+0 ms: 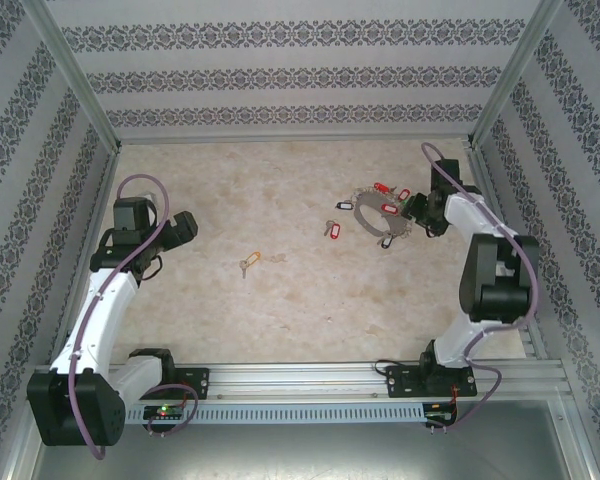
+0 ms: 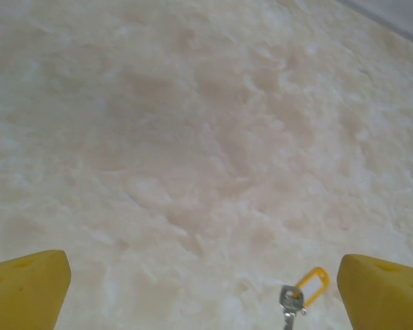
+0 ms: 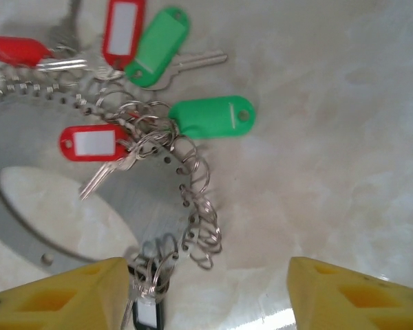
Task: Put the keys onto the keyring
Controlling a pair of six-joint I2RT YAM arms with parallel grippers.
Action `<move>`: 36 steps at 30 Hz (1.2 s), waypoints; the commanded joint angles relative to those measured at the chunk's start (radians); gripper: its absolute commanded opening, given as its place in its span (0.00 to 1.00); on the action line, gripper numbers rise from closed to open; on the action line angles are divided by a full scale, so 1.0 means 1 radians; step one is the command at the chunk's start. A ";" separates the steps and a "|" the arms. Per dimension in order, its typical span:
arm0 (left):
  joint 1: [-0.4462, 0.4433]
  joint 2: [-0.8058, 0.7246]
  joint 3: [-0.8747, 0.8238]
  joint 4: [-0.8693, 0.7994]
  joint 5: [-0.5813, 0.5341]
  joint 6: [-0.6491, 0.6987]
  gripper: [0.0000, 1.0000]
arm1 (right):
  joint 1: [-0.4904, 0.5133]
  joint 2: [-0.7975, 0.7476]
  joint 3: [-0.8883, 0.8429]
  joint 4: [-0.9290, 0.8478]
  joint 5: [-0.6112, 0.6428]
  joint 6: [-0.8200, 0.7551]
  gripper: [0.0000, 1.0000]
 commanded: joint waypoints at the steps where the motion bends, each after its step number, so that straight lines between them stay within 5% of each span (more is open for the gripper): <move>1: -0.003 -0.009 -0.012 0.000 0.089 0.023 1.00 | -0.003 0.072 0.043 -0.048 -0.067 0.019 0.60; 15: -0.004 0.058 -0.003 -0.011 0.162 0.005 1.00 | 0.006 0.215 0.119 -0.166 -0.097 -0.153 0.37; 36: -0.044 0.097 -0.009 -0.036 0.185 -0.001 1.00 | 0.044 0.142 0.085 -0.204 -0.143 -0.204 0.18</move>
